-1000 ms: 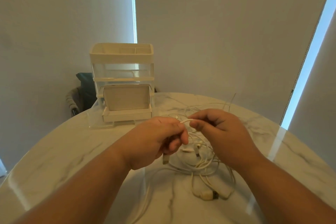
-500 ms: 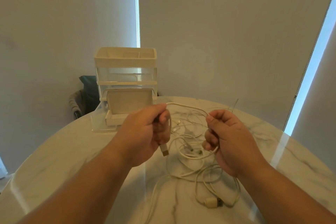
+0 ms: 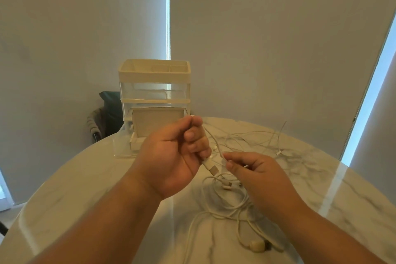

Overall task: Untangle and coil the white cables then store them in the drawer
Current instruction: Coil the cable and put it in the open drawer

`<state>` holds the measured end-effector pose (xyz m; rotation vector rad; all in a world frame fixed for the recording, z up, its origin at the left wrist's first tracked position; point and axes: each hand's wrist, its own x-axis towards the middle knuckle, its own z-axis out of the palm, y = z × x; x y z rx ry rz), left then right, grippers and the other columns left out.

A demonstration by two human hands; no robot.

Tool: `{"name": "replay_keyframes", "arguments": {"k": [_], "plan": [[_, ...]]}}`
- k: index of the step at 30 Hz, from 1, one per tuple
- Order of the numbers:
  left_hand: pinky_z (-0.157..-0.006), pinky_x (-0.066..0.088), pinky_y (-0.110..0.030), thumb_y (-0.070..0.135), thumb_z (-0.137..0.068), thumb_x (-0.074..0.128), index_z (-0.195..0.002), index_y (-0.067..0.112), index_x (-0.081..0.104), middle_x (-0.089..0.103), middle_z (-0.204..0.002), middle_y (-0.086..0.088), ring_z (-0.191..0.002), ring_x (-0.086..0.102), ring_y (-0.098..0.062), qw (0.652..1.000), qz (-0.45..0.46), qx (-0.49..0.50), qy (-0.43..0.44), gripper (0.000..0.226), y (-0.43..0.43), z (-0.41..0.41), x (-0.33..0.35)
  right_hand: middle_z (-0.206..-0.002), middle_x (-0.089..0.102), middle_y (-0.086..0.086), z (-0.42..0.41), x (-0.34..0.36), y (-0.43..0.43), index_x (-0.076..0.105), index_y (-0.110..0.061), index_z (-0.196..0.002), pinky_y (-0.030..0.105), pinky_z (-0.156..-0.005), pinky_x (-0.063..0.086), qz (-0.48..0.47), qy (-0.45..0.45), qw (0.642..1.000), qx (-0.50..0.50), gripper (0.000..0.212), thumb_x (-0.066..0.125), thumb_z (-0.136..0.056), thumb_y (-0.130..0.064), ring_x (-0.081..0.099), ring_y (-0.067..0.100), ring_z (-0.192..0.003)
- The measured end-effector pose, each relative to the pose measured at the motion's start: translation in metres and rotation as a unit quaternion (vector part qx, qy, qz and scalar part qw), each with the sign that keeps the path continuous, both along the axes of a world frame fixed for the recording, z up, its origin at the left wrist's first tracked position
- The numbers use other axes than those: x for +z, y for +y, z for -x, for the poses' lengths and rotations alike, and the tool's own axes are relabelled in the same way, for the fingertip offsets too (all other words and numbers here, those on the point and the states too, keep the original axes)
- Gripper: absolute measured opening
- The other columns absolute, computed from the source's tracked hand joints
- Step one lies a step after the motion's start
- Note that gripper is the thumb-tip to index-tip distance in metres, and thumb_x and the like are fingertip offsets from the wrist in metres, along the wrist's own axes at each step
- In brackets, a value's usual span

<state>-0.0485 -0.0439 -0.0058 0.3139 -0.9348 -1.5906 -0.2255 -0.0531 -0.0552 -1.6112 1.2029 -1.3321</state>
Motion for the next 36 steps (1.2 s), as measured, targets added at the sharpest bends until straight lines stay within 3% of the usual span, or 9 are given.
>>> {"name": "replay_keyframes", "arguments": {"k": [7, 15, 17, 20, 22, 27, 30, 34, 36], "plan": [[-0.064, 0.059, -0.025, 0.02, -0.087, 0.048, -0.103, 0.001, 0.07, 0.073, -0.089, -0.013, -0.075, 0.073, -0.019, 0.999, 0.005, 0.011, -0.036, 0.033, 0.004, 0.004, -0.001, -0.087, 0.076, -0.02, -0.008, 0.001, 0.006, 0.077, -0.033, -0.093, 0.004, -0.067, 0.047, -0.016, 0.024, 0.999, 0.021, 0.028, 0.066, -0.092, -0.008, 0.067, -0.009, -0.084], [-0.072, 0.06, -0.025, 0.016, -0.099, 0.043, -0.121, 0.002, 0.061, 0.073, -0.11, -0.013, -0.099, 0.072, -0.021, 0.996, -0.033, 0.078, -0.023, 0.031, -0.002, 0.003, -0.001, -0.093, 0.077, -0.008, -0.006, -0.003, 0.007, 0.078, -0.038, -0.1, 0.034, -0.09, 0.056, -0.014, 0.107, 0.99, 0.093, 0.02, 0.073, -0.089, -0.022, 0.071, 0.009, -0.09], [-0.073, 0.06, -0.026, 0.015, -0.102, 0.041, -0.121, 0.002, 0.06, 0.073, -0.11, -0.014, -0.1, 0.072, -0.022, 0.995, -0.043, 0.09, -0.02, 0.031, -0.004, 0.002, -0.003, -0.092, 0.077, 0.0, -0.006, -0.004, 0.006, 0.079, -0.034, -0.101, 0.032, -0.083, 0.056, -0.034, 0.081, 0.987, 0.136, 0.022, 0.073, -0.089, -0.017, 0.07, 0.01, -0.082], [-0.072, 0.06, -0.026, 0.014, -0.102, 0.041, -0.12, -0.001, 0.06, 0.074, -0.107, -0.014, -0.097, 0.073, -0.022, 0.993, -0.051, 0.106, -0.013, 0.03, -0.005, 0.002, -0.003, -0.078, 0.072, 0.01, -0.005, -0.003, 0.009, 0.079, -0.023, -0.104, 0.02, -0.049, 0.039, -0.115, -0.016, 0.972, 0.206, 0.028, 0.065, -0.091, -0.002, 0.046, 0.01, -0.049], [-0.073, 0.06, -0.026, 0.014, -0.102, 0.042, -0.12, -0.001, 0.06, 0.074, -0.107, -0.015, -0.097, 0.073, -0.022, 0.993, -0.052, 0.109, -0.009, 0.03, -0.005, 0.001, -0.003, -0.079, 0.071, 0.013, -0.005, -0.002, 0.011, 0.077, -0.022, -0.108, 0.022, -0.043, 0.035, -0.145, -0.04, 0.96, 0.237, 0.031, 0.061, -0.094, -0.001, 0.039, 0.013, -0.046], [-0.073, 0.061, -0.026, 0.017, -0.102, 0.04, -0.119, -0.001, 0.06, 0.074, -0.106, -0.015, -0.092, 0.074, -0.02, 0.994, -0.049, 0.095, -0.003, 0.031, -0.005, -0.001, -0.002, -0.071, 0.068, 0.001, -0.006, 0.001, 0.015, 0.075, -0.042, -0.109, 0.02, -0.05, 0.039, -0.118, 0.075, 0.966, 0.218, 0.031, 0.059, -0.099, -0.018, 0.043, 0.009, -0.052], [-0.066, 0.059, -0.024, 0.018, -0.102, 0.041, -0.116, 0.002, 0.062, 0.075, -0.096, -0.011, -0.08, 0.073, -0.016, 0.992, -0.031, 0.106, -0.054, 0.03, -0.007, 0.001, -0.004, -0.067, 0.065, -0.008, -0.005, 0.001, 0.014, 0.076, -0.04, -0.109, 0.014, -0.056, 0.041, -0.108, 0.078, 0.971, 0.198, 0.029, 0.063, -0.097, -0.017, 0.051, 0.002, -0.056], [-0.075, 0.057, -0.028, 0.018, -0.101, 0.041, -0.114, 0.004, 0.064, 0.076, -0.096, -0.011, -0.087, 0.073, -0.02, 0.98, -0.007, 0.158, -0.123, 0.029, -0.011, 0.002, -0.01, -0.094, 0.078, -0.006, -0.006, 0.001, 0.014, 0.076, -0.033, -0.111, 0.018, -0.075, 0.049, -0.112, 0.04, 0.968, 0.22, 0.029, 0.068, -0.092, -0.011, 0.069, 0.003, -0.084], [-0.08, 0.056, -0.03, 0.018, -0.101, 0.041, -0.114, 0.006, 0.064, 0.076, -0.099, -0.011, -0.093, 0.073, -0.022, 0.975, -0.002, 0.174, -0.135, 0.029, -0.012, 0.002, -0.012, -0.078, 0.072, -0.008, -0.006, 0.0, 0.013, 0.077, -0.03, -0.104, 0.019, -0.062, 0.046, -0.112, 0.047, 0.972, 0.199, 0.024, 0.069, -0.091, -0.011, 0.063, 0.004, -0.065]]}}
